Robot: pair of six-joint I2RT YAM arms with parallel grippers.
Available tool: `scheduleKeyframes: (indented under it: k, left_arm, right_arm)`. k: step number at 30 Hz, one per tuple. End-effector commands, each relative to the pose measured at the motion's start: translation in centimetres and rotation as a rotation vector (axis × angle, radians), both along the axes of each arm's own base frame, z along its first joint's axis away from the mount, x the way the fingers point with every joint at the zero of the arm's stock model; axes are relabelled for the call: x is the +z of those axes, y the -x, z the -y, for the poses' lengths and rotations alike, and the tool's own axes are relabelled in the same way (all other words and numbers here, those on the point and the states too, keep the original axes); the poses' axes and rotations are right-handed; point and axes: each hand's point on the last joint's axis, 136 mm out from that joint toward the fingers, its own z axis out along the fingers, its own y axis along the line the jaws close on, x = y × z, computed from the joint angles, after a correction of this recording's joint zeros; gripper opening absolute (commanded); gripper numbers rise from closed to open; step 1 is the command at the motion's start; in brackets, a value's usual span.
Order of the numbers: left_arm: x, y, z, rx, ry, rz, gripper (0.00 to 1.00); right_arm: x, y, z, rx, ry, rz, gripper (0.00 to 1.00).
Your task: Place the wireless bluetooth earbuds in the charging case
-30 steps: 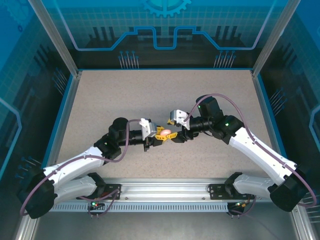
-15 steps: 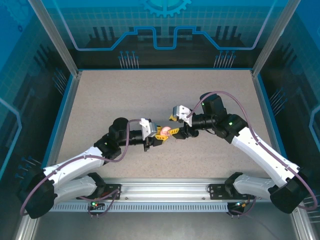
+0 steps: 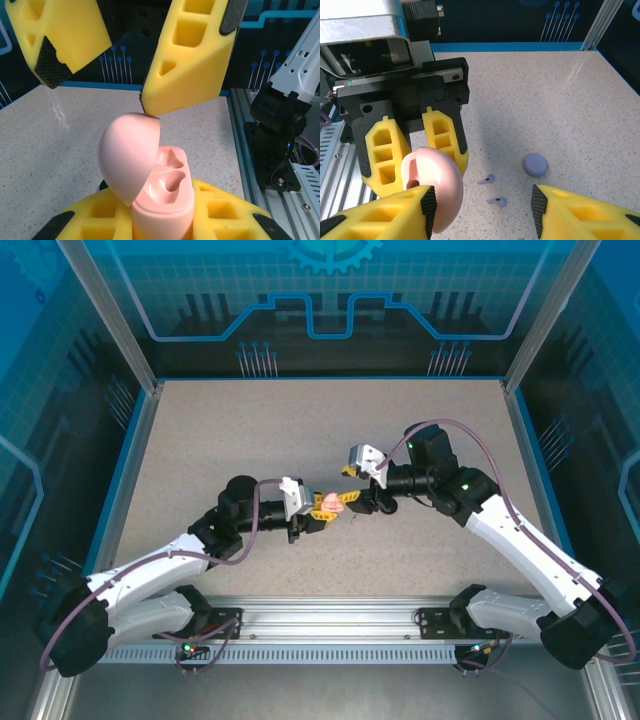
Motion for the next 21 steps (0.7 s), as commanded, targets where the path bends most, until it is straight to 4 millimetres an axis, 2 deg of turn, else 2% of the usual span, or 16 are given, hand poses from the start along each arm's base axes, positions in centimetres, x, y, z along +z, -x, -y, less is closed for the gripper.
scheduleKeyframes:
  k: [1, 14, 18, 21]
  left_arm:
    - [1.1, 0.5, 0.1, -0.018, 0.018, 0.043, 0.04]
    - [1.5, 0.4, 0.0, -0.012, 0.025, 0.049, 0.04]
    - [1.3, 0.4, 0.0, -0.005, 0.019, 0.048, 0.04]
    - [1.0, 0.3, -0.2, 0.011, 0.015, 0.048, 0.04]
  right_arm:
    - [0.8, -0.8, 0.0, -0.025, -0.012, -0.007, 0.56]
    - [0.2, -1.5, -0.1, -0.045, 0.005, -0.026, 0.56]
    - [1.6, -1.6, 0.4, -0.069, -0.021, -0.007, 0.57]
    - [3.2, -1.8, 1.3, -0.133, -0.055, -0.001, 0.69]
